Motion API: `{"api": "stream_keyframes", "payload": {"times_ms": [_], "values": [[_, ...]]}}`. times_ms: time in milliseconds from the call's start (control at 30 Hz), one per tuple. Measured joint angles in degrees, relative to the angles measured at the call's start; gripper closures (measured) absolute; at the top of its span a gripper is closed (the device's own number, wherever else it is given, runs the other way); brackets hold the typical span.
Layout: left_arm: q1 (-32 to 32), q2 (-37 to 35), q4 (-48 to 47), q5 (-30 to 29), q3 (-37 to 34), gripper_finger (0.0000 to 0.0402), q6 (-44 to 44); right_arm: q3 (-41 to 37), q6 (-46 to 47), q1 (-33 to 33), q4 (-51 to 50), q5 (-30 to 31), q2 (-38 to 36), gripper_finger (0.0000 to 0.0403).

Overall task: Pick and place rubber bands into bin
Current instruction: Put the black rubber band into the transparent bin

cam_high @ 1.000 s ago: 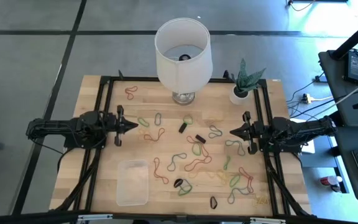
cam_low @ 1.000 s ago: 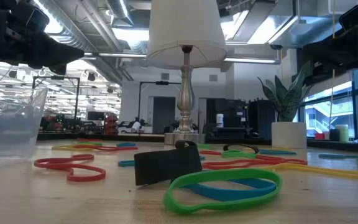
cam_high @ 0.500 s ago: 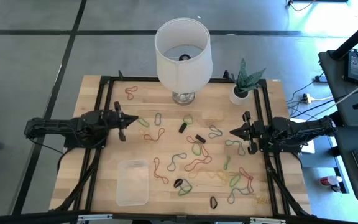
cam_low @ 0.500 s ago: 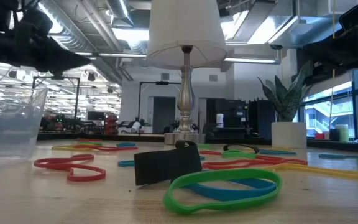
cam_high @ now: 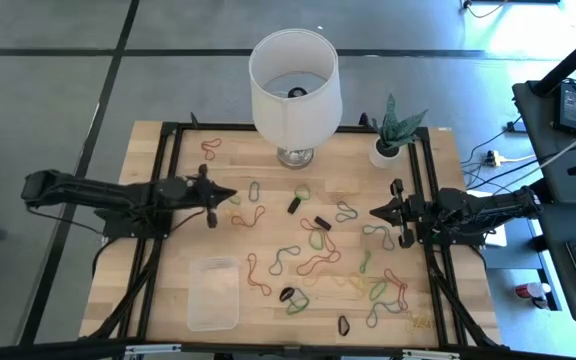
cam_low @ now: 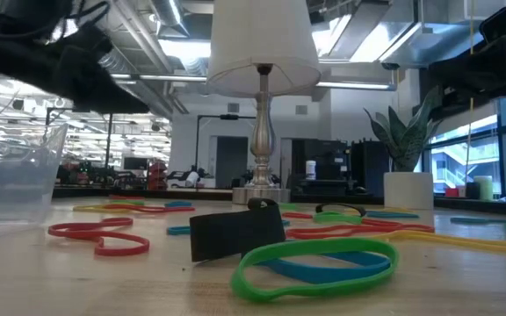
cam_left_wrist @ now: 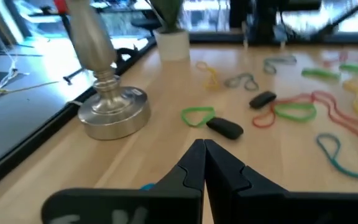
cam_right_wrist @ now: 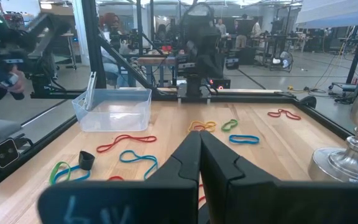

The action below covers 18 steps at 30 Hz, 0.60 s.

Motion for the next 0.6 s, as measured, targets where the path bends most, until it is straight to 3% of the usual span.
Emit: {"api": "stream_keyframes", "payload": {"times_ms": [367,600], "values": [[0.0,28.4,-0.5,2.3,17.6,0.0399,7.4,0.0,0.0,0.0,0.0,0.0,0.0,0.0393],[0.0,44.6,-6.7,3.5,31.8,0.0398,7.0,0.0,0.0,0.0,0.0,0.0,0.0,0.0393]]}}
